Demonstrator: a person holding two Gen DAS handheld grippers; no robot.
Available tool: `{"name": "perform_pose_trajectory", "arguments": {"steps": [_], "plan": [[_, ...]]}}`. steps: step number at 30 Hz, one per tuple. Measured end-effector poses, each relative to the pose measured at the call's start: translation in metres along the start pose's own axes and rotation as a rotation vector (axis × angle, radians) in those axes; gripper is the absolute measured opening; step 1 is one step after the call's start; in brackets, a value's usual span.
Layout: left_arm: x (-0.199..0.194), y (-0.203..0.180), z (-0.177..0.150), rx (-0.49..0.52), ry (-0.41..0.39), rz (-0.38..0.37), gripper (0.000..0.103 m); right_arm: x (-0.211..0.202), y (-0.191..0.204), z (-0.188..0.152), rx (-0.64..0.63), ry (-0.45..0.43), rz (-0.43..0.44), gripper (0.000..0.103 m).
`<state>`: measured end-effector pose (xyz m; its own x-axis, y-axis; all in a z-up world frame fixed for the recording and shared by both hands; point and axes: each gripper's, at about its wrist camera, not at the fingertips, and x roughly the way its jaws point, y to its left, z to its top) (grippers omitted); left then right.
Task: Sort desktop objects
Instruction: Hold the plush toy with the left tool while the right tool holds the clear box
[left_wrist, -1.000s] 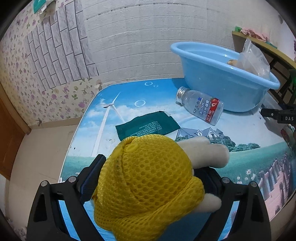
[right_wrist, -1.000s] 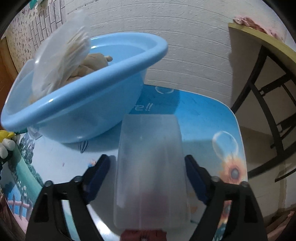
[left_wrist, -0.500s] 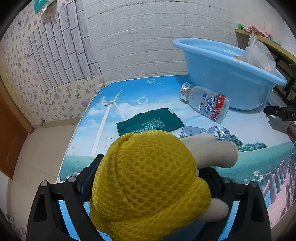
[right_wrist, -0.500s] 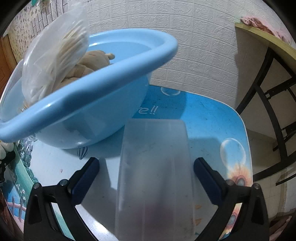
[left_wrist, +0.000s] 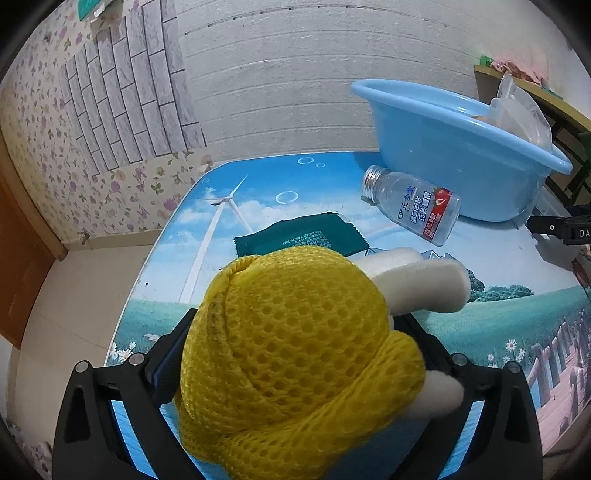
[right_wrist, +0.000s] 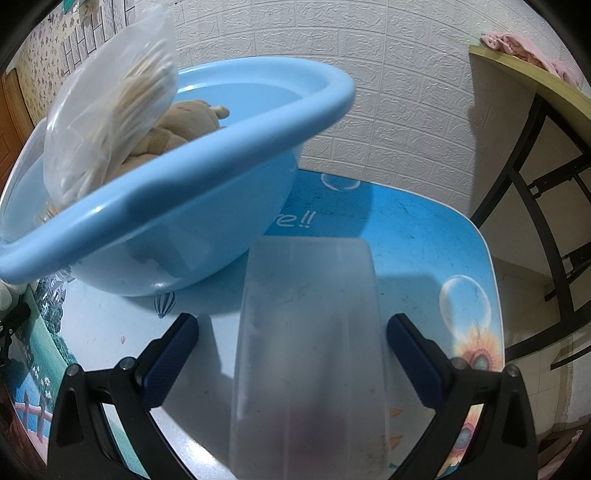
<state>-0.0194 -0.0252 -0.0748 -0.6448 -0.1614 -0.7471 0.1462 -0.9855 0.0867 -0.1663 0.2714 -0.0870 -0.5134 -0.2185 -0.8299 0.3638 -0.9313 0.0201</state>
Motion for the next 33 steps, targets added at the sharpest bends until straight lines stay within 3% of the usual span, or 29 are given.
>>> {"name": "perform_pose_trajectory", "arguments": {"steps": [12, 33], "plan": [[0.0018, 0.0017, 0.0017, -0.041, 0.028, 0.024, 0.103, 0.0001, 0.0002, -0.0002, 0.0, 0.0, 0.0, 0.103], [0.0049, 0.0038, 0.0002, -0.026, 0.022, 0.005, 0.103, 0.0004, 0.0003, -0.0004, 0.001, 0.0, -0.001, 0.103]]}}
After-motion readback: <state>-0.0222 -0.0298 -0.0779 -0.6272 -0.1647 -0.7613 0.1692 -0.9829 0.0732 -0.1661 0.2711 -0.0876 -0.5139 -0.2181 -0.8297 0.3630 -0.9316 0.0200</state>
